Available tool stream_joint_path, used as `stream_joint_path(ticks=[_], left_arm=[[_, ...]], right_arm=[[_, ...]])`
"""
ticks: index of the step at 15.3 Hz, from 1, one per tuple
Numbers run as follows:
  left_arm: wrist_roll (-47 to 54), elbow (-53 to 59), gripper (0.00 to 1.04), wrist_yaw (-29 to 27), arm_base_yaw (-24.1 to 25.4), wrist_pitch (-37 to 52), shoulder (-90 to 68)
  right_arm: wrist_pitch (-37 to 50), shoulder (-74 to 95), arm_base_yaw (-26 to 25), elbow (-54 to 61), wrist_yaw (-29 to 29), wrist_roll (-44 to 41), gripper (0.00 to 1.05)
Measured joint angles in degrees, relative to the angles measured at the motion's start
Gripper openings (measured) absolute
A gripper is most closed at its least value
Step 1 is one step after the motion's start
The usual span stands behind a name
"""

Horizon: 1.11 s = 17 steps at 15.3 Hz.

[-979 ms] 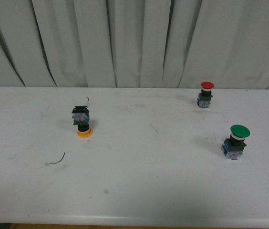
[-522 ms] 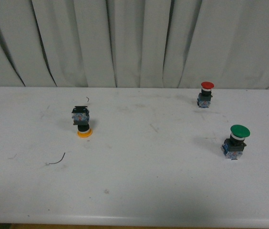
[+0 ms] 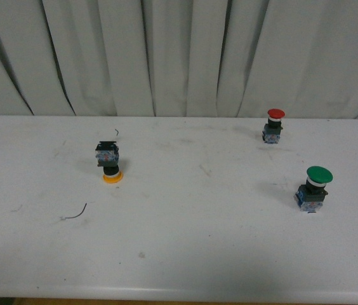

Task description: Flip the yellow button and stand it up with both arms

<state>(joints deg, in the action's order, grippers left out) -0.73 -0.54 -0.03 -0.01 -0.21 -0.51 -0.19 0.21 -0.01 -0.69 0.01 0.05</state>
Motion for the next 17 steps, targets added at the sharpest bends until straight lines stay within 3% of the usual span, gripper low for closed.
stream_joint_path(ticks=[3, 5, 6, 8, 11, 14, 16, 17], left_arm=[[0.0, 0.0, 0.98, 0.0, 0.0, -0.1, 0.0], [-3.7, -6.6, 0.98, -8.2, -3.7, -14.3, -8.8], [-3.9, -8.2, 0.98, -11.6, -6.4, -14.6, -9.9], [-4.2, -10.8, 0.98, -13.4, -9.1, -12.5, -10.5], [-4.3, -11.8, 0.98, -10.0, -8.3, -3.6, -19.2], [-3.9, -15.5, 0.98, -1.6, -3.7, 14.2, -39.4], [-3.5, -24.9, 0.98, 1.7, -3.3, 26.8, -60.6], [-3.1, -30.4, 0.98, 1.8, -4.0, 28.8, -70.9]], right_arm=[[0.0, 0.0, 0.0, 0.0, 0.0, 0.0, 0.98], [0.0, 0.0, 0.0, 0.0, 0.0, 0.0, 0.98], [0.0, 0.0, 0.0, 0.0, 0.0, 0.0, 0.98], [0.0, 0.0, 0.0, 0.0, 0.0, 0.0, 0.98], [0.0, 0.0, 0.0, 0.0, 0.0, 0.0, 0.98], [0.0, 0.0, 0.0, 0.0, 0.0, 0.0, 0.98], [0.0, 0.0, 0.0, 0.0, 0.0, 0.0, 0.98], [0.0, 0.0, 0.0, 0.0, 0.0, 0.0, 0.98]])
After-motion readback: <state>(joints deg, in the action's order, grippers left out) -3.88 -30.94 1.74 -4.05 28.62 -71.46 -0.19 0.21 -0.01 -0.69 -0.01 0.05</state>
